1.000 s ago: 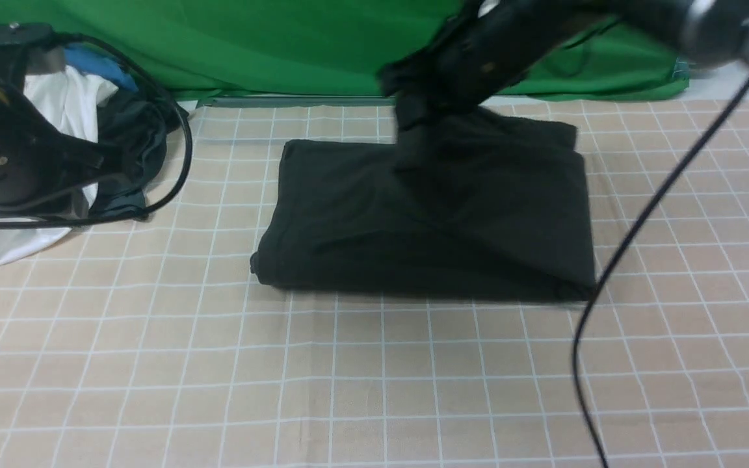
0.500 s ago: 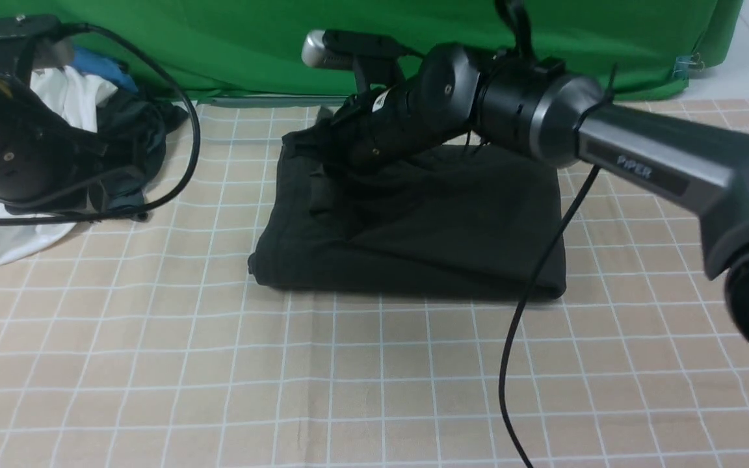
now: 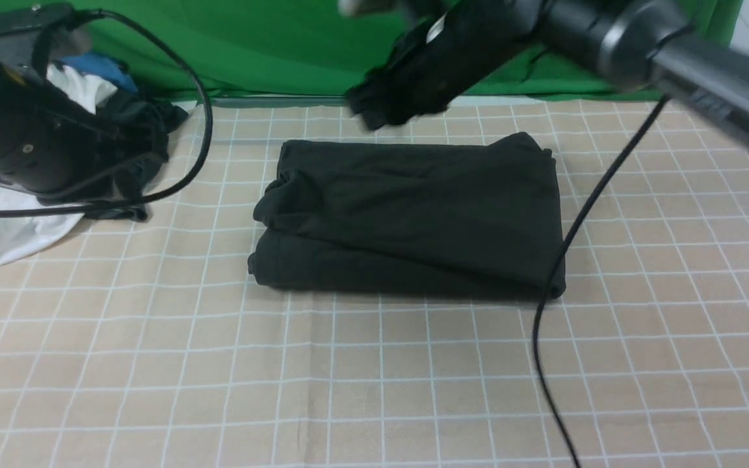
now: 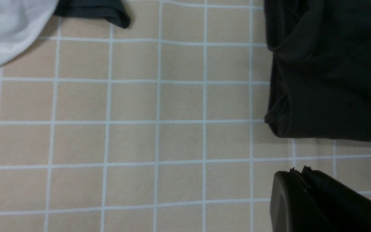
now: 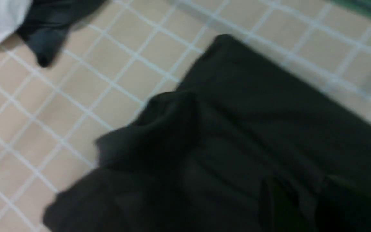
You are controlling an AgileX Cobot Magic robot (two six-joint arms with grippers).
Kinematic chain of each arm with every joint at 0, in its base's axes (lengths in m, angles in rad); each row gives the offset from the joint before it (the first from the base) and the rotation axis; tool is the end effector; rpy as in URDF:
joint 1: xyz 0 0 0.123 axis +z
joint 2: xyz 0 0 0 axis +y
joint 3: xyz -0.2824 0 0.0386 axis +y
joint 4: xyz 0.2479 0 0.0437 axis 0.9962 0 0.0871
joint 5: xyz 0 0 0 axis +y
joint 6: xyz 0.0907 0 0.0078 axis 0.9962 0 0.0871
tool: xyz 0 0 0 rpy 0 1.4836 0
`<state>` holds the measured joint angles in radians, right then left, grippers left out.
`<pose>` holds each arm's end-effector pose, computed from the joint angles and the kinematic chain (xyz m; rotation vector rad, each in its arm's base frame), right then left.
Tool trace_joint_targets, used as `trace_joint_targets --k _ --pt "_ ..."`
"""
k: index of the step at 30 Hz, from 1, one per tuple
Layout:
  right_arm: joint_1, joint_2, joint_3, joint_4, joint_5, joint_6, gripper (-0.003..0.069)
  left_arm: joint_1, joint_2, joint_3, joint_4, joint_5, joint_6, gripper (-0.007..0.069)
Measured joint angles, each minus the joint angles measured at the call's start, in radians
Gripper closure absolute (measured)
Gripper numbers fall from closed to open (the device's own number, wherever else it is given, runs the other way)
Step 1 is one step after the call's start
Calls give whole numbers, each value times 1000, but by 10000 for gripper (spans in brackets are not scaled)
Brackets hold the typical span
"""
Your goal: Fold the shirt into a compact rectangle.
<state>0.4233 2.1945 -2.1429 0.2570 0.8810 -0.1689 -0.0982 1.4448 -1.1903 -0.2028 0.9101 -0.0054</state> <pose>0.4543 0.2243 0.2946 -0.6036 2.3469 0.4308 0.2941 -0.0435 0.3091 0.0112 2.6457 -0.2881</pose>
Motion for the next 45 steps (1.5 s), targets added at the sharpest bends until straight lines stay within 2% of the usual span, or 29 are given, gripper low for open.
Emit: trace_joint_targets --k 2,4,9,13,16,18,22,27,28,29,32,33,39,42,45 --pt "-53 -12 -26 -21 56 -12 591 0 29 0 -35 -1 23 606" --pt "-87 -16 -35 -28 93 -18 613 0 55 -1 -63 -2 38 606" --pt "-213 -6 -38 -44 177 -23 600 0 214 -101 -106 42 71 606" --pt "-251 17 -38 -49 183 -67 483 -1 330 -257 -110 77 75 606" --pt "-247 74 -38 -45 180 -133 316 -1 445 -429 -131 77 76 603" --pt "-238 107 -38 -29 171 -153 275 -1 500 -499 -129 77 80 599" --pt "-214 151 -38 -7 147 -205 247 -1 595 -609 -105 77 82 515" --pt "-173 171 -38 -6 119 -307 243 -3 677 -640 -94 63 120 342" --pt "-166 171 -37 -17 116 -318 242 -7 693 -640 -94 60 138 288" --pt "-164 171 -37 -23 116 -321 242 -7 696 -640 -94 60 141 288" --pt "-156 171 -37 -73 108 -338 242 -29 737 -641 -94 60 193 169" --pt "-156 171 -37 -80 110 -339 242 -36 743 -641 -94 60 196 151" --pt "-155 173 -37 -97 135 -382 242 -72 763 -645 -95 32 209 99" --pt "-150 186 -37 -99 145 -399 242 -80 763 -646 -94 26 212 105" --pt "-145 211 -37 -100 144 -407 242 -87 766 -646 -94 31 213 141"
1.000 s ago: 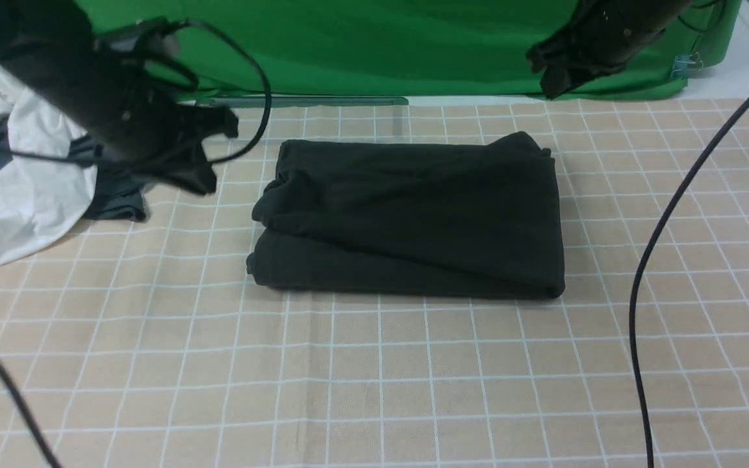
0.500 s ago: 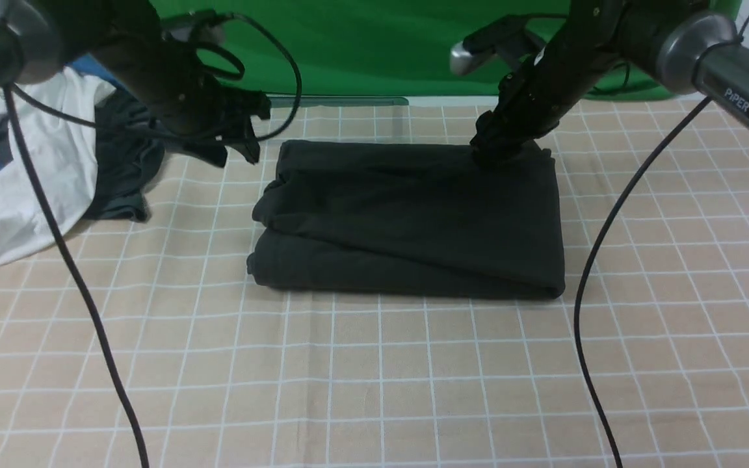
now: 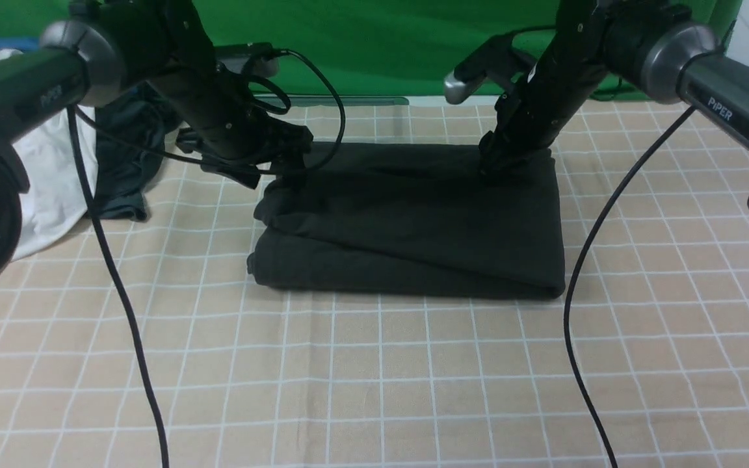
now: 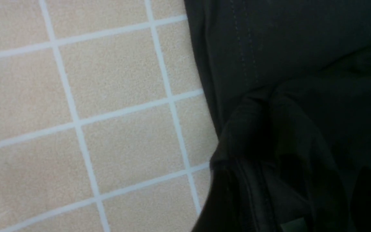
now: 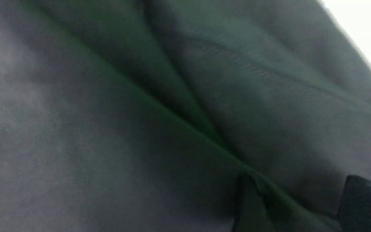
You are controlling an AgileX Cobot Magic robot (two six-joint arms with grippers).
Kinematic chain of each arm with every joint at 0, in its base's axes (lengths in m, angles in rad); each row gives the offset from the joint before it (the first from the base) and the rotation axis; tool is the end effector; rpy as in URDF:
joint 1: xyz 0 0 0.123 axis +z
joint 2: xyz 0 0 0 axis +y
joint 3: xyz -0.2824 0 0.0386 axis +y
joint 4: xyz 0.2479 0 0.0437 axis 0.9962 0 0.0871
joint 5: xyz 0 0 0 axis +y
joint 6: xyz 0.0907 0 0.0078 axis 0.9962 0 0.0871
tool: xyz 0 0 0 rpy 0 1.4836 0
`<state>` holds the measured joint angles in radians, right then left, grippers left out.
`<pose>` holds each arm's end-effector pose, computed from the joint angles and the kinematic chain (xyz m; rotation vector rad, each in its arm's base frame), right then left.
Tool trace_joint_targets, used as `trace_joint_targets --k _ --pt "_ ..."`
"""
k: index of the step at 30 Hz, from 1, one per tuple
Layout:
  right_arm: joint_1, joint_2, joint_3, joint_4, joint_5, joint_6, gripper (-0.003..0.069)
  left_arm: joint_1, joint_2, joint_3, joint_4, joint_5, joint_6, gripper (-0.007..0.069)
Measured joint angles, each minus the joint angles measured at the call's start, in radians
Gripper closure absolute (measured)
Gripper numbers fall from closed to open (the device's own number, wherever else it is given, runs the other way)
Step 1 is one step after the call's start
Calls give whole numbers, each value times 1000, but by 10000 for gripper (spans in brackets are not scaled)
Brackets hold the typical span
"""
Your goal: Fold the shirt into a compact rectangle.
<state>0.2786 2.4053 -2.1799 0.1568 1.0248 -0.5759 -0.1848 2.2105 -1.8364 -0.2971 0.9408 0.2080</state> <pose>0.4992 0.1554 0.1886 -1.0580 2.5000 0.1197 0.4656 -0.1090 0.1939 0.3577 2.7513 -0.3714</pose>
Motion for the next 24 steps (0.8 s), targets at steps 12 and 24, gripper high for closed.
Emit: trace_joint_targets --k 12,24 --pt "18 18 -30 -24 -34 4 620 -17 3 0 33 27 48 594" --pt "17 -4 -94 -25 -113 20 620 -15 -35 0 126 50 6 605"
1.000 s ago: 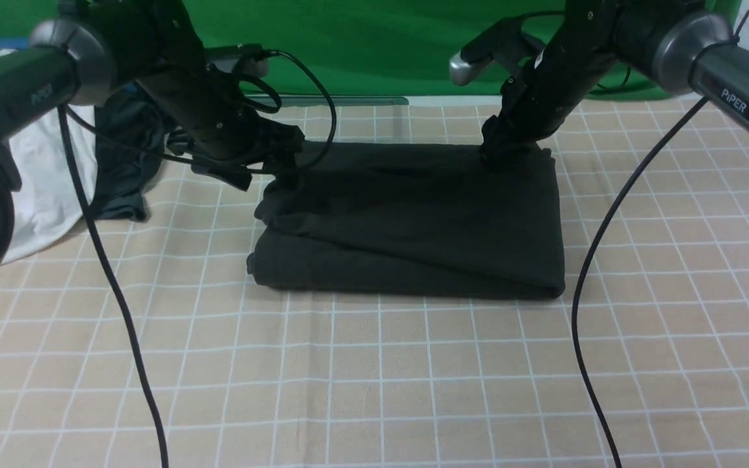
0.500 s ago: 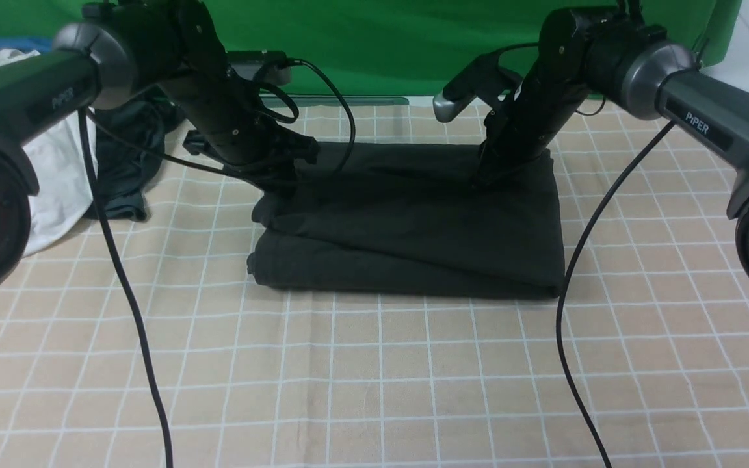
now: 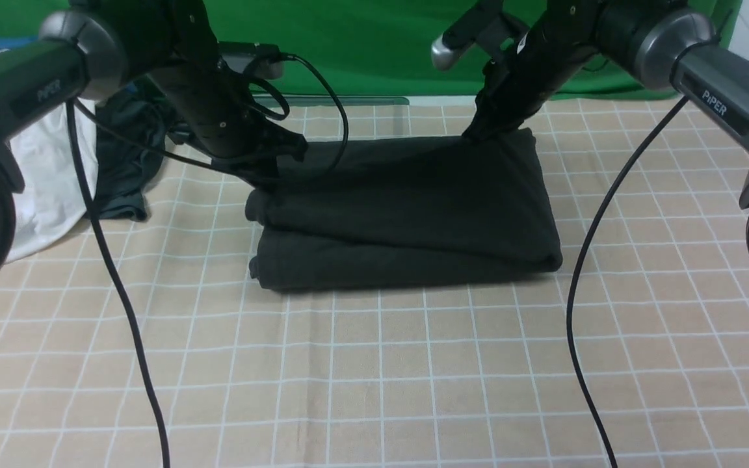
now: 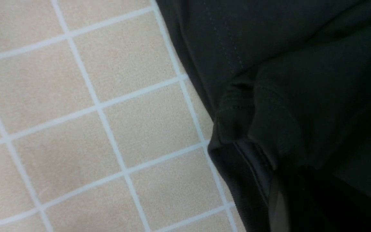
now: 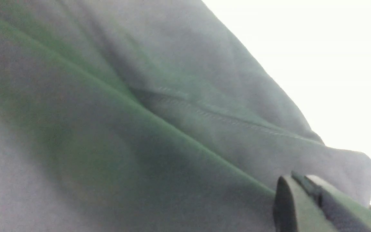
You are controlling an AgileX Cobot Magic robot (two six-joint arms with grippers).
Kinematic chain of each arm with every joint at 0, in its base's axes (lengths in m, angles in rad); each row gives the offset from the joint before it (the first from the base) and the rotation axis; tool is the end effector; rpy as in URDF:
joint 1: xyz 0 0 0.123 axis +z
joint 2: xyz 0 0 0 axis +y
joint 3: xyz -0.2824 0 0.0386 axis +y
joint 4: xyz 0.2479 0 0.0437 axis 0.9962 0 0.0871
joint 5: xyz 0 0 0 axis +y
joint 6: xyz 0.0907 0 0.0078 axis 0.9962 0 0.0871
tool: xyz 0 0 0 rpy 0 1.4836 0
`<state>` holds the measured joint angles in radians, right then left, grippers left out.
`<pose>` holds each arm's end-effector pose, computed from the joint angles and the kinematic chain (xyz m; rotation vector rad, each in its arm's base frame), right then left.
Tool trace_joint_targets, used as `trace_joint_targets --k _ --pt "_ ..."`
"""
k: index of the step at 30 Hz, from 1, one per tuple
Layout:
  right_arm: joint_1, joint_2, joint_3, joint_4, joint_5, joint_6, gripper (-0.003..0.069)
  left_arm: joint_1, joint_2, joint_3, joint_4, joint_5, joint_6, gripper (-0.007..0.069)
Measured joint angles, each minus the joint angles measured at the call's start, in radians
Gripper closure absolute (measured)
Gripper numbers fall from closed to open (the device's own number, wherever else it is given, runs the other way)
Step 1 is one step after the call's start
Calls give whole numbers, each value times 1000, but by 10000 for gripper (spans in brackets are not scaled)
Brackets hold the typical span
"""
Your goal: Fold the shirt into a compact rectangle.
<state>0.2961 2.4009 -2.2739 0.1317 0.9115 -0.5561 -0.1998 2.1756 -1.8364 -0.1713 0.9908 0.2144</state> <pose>0.5125 0.1662 0.2235 -0.9835 2.3108 0.0578 0.4582 -0.1060 0.2069 0.4799 2.7637 -0.2198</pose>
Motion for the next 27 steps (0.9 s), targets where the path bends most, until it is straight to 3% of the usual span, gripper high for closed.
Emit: trace_joint_targets --k 7,11,13,16,17,18,20,24,27 --pt "0 27 -2 1 -89 7 620 0 -1 0 36 -11 -54 605" --pt "0 73 -2 1 -150 75 605 0 6 0 55 -24 -87 605" --pt "0 78 -2 -2 -184 111 549 0 12 0 69 -24 -102 605" --pt "0 76 -2 -3 -201 121 410 0 17 0 74 -3 -104 602" --pt "0 74 -2 -3 -201 123 399 0 18 0 74 -3 -104 601" --pt "0 72 -2 -3 -190 128 316 -1 18 0 80 1 -105 594" --pt "0 55 -2 -9 -152 132 250 -1 18 0 107 -11 -105 544" --pt "0 -7 -2 -59 -55 146 281 0 10 0 171 -47 -109 432" --pt "-6 -86 -2 -124 67 188 443 0 -27 0 171 -26 -116 376"
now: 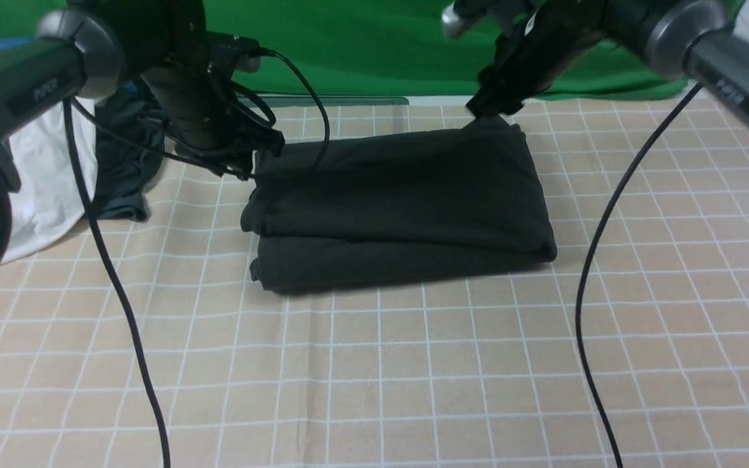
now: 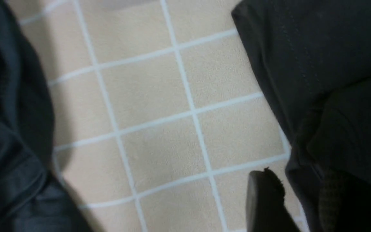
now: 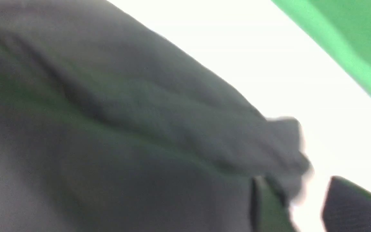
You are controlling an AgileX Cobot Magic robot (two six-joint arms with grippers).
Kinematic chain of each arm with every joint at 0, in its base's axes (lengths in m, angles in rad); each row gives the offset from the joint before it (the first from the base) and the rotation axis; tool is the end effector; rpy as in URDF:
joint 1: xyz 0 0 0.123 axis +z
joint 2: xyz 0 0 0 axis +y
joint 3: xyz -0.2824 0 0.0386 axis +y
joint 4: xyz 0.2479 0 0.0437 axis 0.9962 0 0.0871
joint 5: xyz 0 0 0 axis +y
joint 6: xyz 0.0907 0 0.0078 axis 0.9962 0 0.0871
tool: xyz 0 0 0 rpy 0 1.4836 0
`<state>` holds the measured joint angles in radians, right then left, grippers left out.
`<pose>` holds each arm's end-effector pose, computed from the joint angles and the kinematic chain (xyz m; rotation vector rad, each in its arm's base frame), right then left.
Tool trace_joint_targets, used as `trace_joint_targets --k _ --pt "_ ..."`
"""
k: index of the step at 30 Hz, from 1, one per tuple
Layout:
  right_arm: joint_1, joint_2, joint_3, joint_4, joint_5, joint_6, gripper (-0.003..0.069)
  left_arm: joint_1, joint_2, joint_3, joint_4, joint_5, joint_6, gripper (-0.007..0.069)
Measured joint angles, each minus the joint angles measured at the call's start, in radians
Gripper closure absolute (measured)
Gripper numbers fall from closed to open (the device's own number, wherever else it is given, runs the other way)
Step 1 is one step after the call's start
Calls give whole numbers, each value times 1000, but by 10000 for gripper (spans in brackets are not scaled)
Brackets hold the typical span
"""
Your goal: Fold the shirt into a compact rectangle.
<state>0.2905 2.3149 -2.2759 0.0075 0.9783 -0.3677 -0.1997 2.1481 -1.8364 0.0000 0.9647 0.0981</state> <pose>0.5013 0.1505 0.2656 -0.8058 2.3676 -0.0225 0.4603 -0.0932 0.2196 0.4095 2.7298 -0.0271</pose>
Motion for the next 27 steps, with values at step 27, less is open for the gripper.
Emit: trace_joint_targets --k 27 --pt "-162 -97 309 256 242 133 524 -91 -182 417 -175 -76 65 607"
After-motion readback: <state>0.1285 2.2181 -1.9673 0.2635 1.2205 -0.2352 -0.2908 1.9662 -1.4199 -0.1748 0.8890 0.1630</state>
